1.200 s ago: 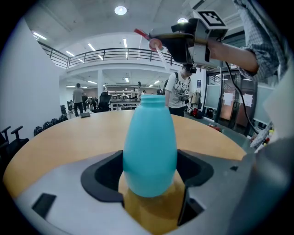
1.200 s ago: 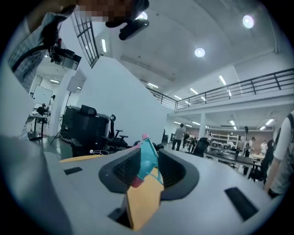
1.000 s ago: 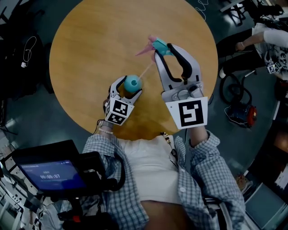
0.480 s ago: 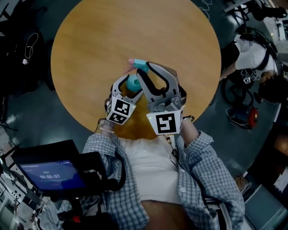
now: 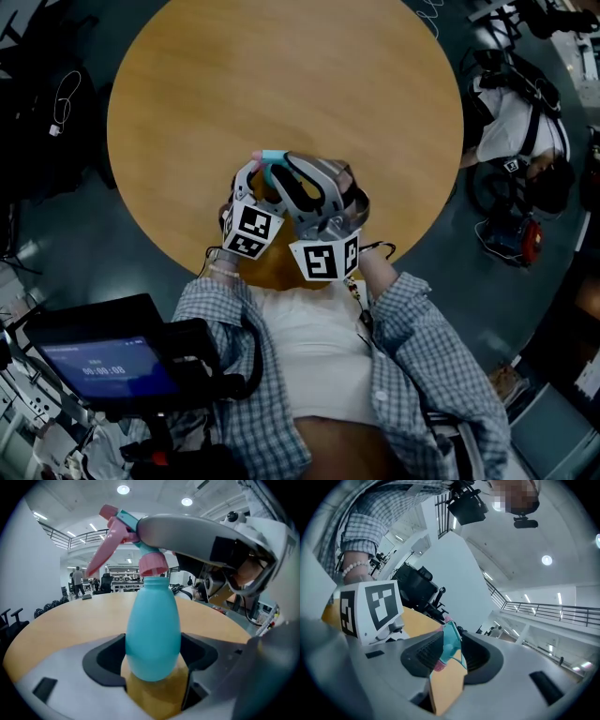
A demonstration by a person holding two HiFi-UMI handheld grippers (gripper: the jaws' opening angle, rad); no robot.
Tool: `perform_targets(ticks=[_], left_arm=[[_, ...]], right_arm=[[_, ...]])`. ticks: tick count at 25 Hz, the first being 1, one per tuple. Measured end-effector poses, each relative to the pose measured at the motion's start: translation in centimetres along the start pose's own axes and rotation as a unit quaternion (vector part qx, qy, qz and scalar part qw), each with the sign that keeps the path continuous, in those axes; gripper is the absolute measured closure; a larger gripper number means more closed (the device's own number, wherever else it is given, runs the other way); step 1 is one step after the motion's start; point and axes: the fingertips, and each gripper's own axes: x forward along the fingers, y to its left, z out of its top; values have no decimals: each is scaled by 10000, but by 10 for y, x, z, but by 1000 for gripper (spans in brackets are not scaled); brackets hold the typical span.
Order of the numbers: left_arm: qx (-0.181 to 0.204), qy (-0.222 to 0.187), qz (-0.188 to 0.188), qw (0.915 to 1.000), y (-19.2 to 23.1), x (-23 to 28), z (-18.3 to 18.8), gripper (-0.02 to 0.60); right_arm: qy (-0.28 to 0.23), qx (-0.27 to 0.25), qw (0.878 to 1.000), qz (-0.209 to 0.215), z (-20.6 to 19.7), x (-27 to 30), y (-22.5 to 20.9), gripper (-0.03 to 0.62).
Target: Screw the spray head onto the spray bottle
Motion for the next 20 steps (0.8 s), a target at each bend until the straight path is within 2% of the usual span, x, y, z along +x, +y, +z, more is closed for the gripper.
perform_targets(ticks=[5,20], left_arm=[[27,11,-2,10000,0,-1,-1,209],[-9,-1,-13,10000,-1,0,0,209]], right_arm=[[-28,137,9999,-19,-4,-2,4,479],[69,36,9999,71,-3,-12,13,479]])
